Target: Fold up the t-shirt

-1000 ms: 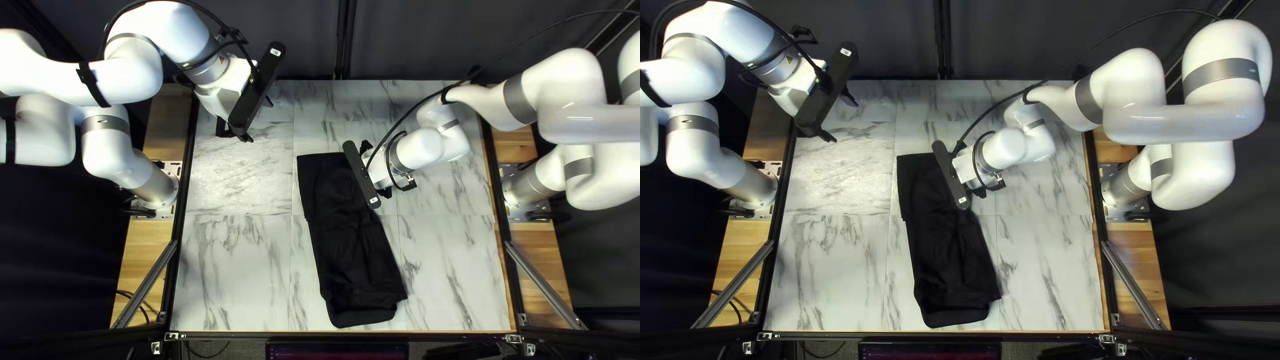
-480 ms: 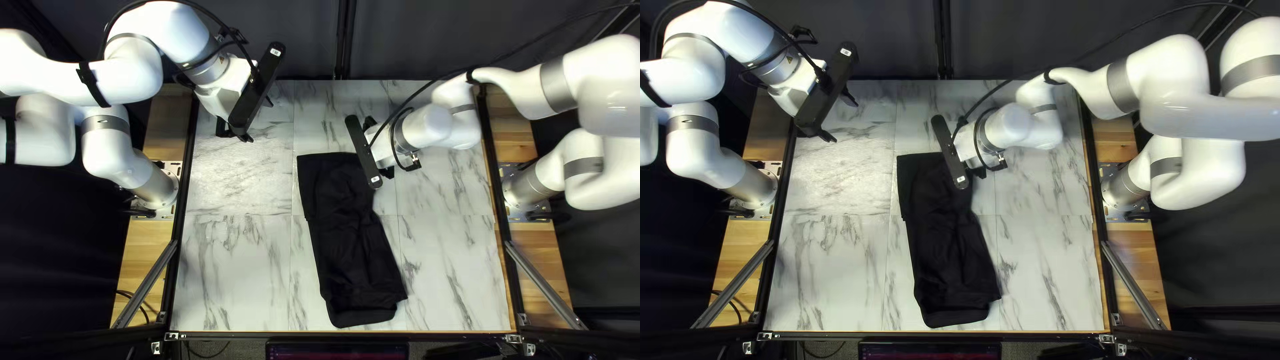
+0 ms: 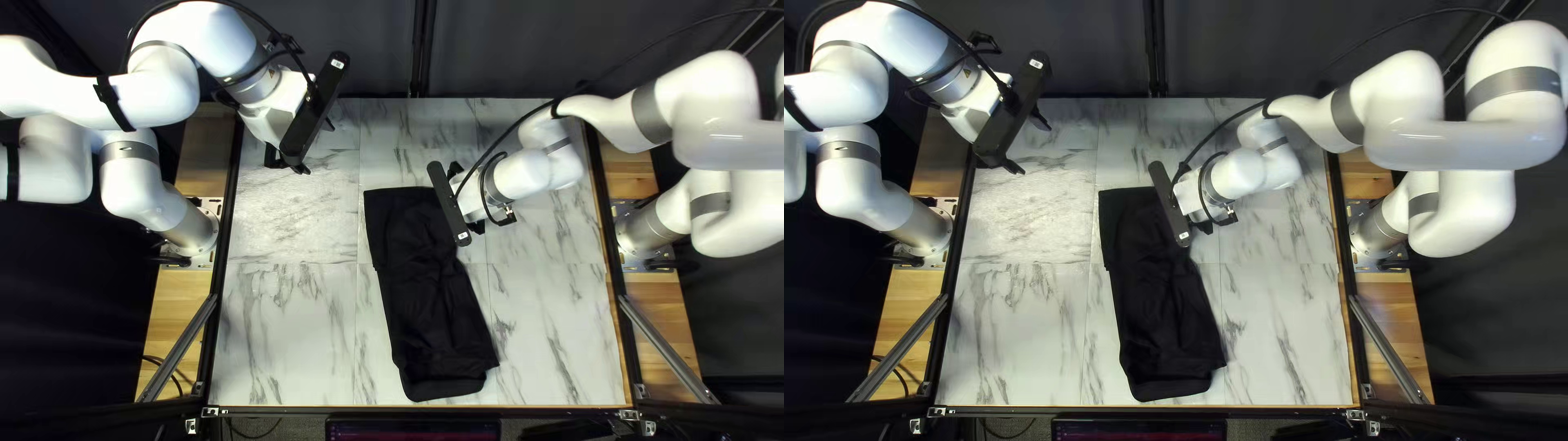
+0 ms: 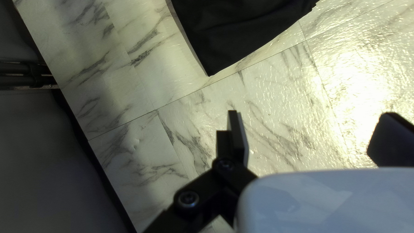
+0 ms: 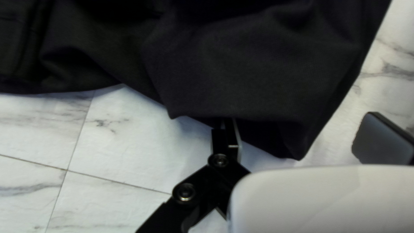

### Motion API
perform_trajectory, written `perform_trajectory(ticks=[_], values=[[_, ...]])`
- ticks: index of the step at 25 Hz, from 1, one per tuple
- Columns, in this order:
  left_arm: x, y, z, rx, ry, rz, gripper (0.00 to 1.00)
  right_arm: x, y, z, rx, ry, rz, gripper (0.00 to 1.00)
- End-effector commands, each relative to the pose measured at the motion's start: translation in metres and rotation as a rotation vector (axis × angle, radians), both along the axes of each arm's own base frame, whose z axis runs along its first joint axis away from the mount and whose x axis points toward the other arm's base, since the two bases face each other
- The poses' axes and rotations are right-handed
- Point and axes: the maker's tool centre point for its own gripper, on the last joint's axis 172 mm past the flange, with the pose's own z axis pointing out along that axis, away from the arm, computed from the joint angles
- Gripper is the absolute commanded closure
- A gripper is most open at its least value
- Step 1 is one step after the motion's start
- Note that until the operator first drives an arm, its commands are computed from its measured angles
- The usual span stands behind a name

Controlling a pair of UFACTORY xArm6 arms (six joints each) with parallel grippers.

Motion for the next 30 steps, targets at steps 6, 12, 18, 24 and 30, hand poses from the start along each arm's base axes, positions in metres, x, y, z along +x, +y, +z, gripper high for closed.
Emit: perform_trajectory(ticks=[6,12,18,24,30], values=[[0.0,0.0,0.0,0.0,0.0,0.0,0.0,-0.002,-0.05,0.025,-0.02,0.003,-0.023,0.0],[0.0,0.0,0.0,0.0,0.0,0.0,0.0,-0.009,-0.036,0.029,-0.034,-0.004,-0.034,0.0],[0.0,0.0,0.0,0.0,0.0,0.0,0.0,-0.007,-0.007,0.012,-0.024,-0.012,-0.025,0.0],[0.0,0.0,0.0,0.0,0.0,0.0,0.0,-0.004,-0.028,0.002,-0.021,-0.003,-0.018,0.0],[0.0,0.0,0.0,0.0,0.0,0.0,0.0,-0.005,-0.051,0.021,-0.037,0.006,-0.031,0.0]])
